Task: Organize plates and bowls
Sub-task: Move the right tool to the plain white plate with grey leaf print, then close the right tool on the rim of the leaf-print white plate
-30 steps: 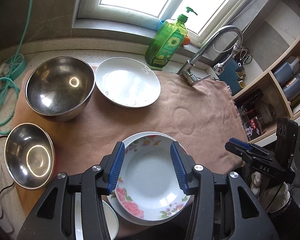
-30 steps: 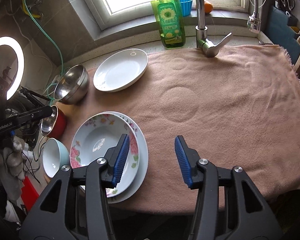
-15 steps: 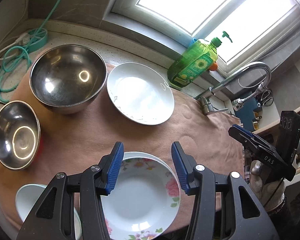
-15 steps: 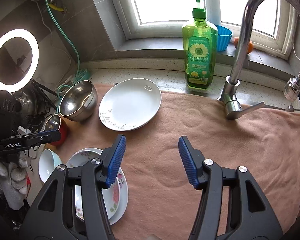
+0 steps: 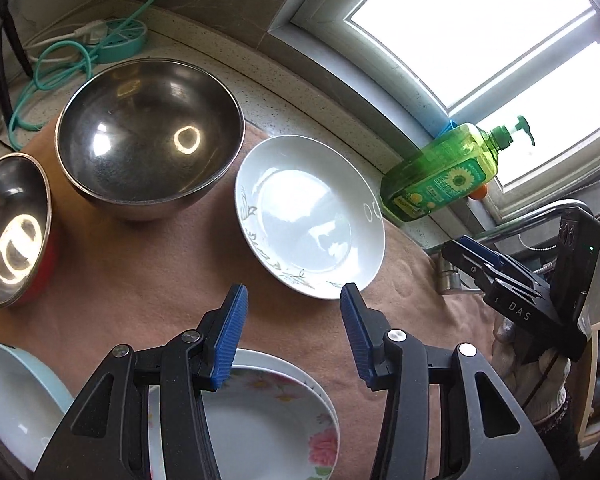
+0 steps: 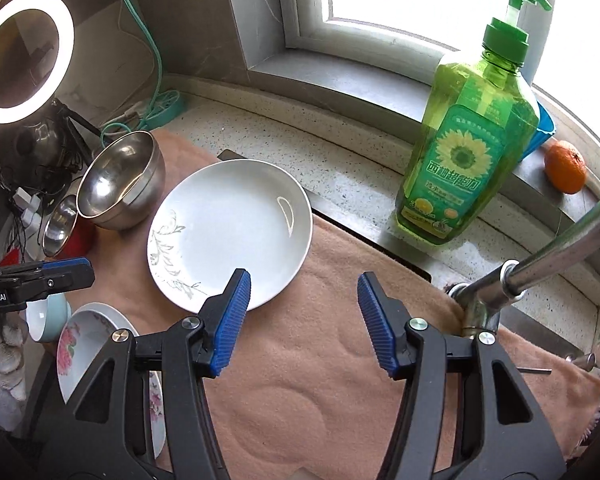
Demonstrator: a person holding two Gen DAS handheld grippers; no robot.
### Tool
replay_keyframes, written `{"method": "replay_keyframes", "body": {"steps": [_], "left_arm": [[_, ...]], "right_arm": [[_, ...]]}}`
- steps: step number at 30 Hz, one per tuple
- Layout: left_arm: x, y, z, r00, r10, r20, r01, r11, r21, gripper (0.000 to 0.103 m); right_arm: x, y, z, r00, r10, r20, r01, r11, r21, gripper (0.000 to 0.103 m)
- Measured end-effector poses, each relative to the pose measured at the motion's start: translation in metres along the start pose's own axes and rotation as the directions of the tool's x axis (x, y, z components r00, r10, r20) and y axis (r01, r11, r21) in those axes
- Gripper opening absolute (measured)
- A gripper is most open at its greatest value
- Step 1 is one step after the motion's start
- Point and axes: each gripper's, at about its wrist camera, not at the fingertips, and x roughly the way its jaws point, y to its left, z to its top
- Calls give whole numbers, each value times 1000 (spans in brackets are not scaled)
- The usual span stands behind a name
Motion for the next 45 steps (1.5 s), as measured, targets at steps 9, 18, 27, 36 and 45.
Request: {"method": "replay_keyframes", "body": {"steps": [9, 18, 27, 36, 45], "left_arm": [[29, 18, 6, 999, 2, -46, -7, 994, -109, 35], [39, 28, 15, 998, 43, -44, -49, 991, -125, 26], [49, 28, 18, 997, 63, -52, -70, 987, -145, 25], [60, 28, 23, 994, 77, -79, -88, 987, -137, 20], [71, 28, 27, 992, 72, -103, -86, 986, -141, 12]], "right_arm": [[44, -10, 22, 998, 34, -47, -33, 999, 12, 49], [87, -17, 41, 991, 92, -95, -88, 995, 50, 34], [107, -17, 54, 984, 118, -133, -114, 993, 36, 26], [122, -18, 56, 974, 148, -174, -143, 989, 41, 16], [131, -21, 57, 961, 188, -203, -179, 982, 64, 12]]}}
